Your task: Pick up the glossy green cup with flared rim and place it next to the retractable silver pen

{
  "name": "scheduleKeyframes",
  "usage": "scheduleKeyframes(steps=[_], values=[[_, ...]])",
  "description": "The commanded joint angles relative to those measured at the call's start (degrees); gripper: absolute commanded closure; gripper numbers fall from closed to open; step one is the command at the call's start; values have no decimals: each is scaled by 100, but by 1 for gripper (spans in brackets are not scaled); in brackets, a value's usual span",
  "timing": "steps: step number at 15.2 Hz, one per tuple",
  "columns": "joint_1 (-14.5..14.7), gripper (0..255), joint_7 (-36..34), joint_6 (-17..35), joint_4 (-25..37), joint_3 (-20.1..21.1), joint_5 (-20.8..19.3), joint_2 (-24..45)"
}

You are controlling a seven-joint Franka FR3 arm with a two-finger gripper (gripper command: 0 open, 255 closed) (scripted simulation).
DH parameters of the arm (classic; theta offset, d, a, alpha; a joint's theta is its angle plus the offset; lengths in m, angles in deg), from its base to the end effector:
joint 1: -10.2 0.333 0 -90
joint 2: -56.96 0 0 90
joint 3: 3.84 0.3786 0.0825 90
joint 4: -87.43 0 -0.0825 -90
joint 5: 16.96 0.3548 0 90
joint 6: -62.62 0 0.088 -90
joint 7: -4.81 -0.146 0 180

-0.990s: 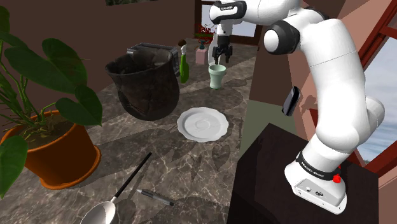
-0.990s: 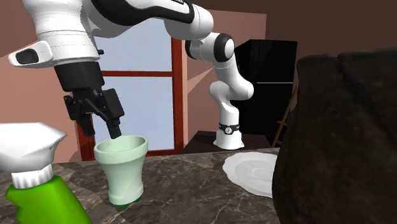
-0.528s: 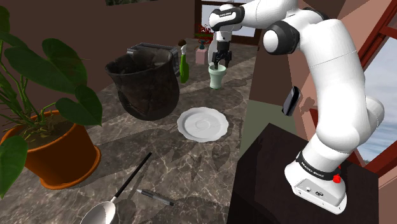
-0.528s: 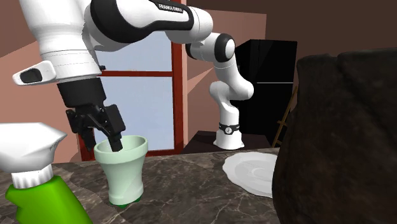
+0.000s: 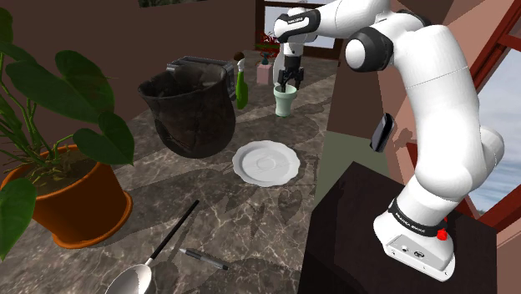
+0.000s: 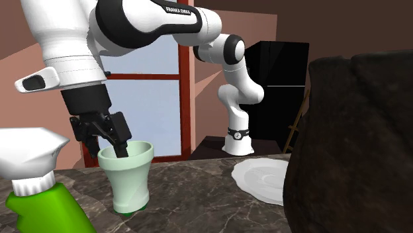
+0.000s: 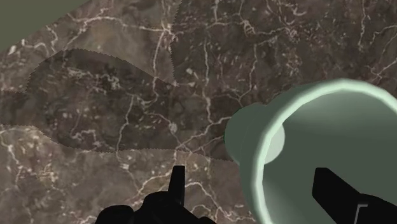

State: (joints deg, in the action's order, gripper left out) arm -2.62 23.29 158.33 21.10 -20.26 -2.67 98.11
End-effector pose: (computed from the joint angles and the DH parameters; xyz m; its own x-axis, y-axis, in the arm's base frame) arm 0.6797 -0.2726 0.3868 0.9730 -0.1730 -0.1531 -0.1903 -0.9759 -0.1065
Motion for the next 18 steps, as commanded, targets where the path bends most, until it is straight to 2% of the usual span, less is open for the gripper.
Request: scheduleKeyframes(steps=[1,10,18], values=[[0,255,0,0,0,0,0,0],[0,255,0,1,0,0,0,0],[-63,255,-71,-584,557,-10,-23,-40]])
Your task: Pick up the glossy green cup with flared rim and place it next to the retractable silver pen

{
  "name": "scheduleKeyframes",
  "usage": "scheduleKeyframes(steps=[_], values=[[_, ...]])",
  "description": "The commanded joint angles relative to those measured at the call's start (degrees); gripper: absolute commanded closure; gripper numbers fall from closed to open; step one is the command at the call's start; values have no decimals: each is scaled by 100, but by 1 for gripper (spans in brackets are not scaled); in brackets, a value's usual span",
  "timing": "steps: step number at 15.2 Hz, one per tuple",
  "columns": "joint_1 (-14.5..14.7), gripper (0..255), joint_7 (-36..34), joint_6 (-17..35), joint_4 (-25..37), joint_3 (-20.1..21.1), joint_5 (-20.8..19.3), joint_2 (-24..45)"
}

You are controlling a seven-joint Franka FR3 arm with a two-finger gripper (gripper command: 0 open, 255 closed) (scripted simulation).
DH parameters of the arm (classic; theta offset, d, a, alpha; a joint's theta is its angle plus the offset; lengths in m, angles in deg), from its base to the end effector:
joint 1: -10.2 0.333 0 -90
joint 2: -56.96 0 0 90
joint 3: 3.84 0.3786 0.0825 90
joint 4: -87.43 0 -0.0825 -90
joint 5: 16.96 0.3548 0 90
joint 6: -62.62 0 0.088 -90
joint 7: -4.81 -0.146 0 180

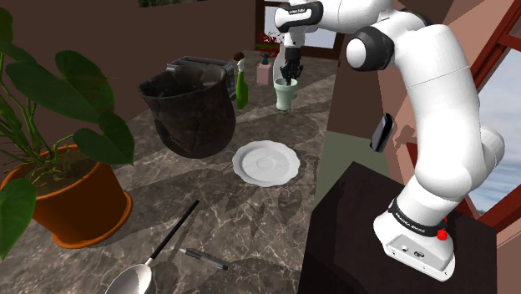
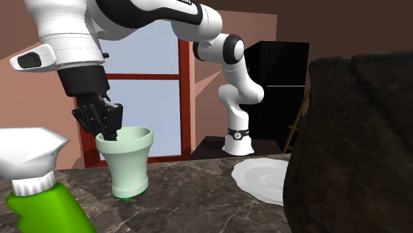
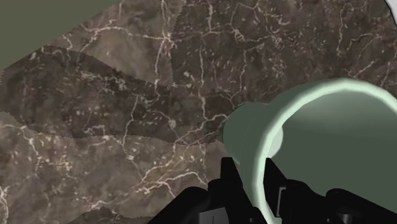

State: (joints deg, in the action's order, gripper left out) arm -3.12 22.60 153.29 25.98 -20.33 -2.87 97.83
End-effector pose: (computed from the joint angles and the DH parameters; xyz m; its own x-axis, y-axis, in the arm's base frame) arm 0.6796 -0.2722 0.4206 0.9729 -0.1731 -0.1531 -0.1904 -0.9759 -0.1064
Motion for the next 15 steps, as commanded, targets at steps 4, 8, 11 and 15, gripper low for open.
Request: scheduleKeyframes(steps=[4,8,11,15], values=[[-63,255,-42,-408,438,0,-3,21],[-119,255,-80,-713,815,8,5,84],[331,255,-249,-213,-536,-35,-126,-776],[811,255,-586,204,-1773,-12,-287,-1646]])
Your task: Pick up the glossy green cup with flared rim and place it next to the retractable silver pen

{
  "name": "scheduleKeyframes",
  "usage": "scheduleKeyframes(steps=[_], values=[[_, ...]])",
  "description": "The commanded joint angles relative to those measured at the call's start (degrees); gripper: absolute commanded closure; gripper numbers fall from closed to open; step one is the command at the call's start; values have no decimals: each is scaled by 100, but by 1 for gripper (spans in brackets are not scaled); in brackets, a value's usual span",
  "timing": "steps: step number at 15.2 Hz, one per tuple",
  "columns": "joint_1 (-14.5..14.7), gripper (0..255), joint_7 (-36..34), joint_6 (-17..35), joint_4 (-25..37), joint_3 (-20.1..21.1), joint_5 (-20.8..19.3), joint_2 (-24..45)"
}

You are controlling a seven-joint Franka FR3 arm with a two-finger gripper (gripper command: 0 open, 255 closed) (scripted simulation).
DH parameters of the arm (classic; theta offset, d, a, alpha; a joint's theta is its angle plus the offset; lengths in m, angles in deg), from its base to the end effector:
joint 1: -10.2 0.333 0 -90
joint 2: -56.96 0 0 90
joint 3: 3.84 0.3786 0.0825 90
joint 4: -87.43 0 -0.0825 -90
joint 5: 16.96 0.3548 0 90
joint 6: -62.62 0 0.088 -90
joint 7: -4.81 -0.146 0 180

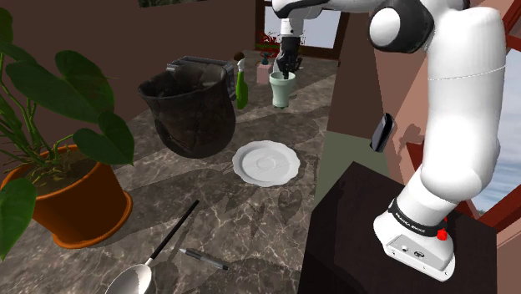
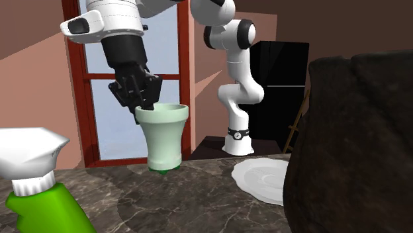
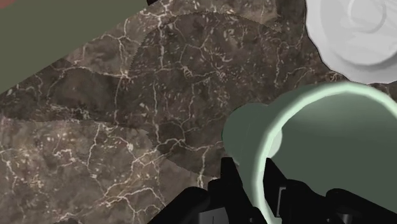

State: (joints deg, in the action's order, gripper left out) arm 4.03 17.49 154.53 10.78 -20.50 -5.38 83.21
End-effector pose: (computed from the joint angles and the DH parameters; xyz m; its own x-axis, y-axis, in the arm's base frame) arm 0.6351 -0.1942 0.4862 0.9730 -0.1728 -0.1528 -0.1901 -0.9760 -0.1067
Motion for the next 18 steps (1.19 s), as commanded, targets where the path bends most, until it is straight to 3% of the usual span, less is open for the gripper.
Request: scheduleKeyframes(steps=[1,9,18], values=[[203,255,-172,160,-508,22,-73,-375],[927,255,-1073,586,-2077,284,-312,-1665],[1564,255,-2220,790,-3149,796,-384,-2701]])
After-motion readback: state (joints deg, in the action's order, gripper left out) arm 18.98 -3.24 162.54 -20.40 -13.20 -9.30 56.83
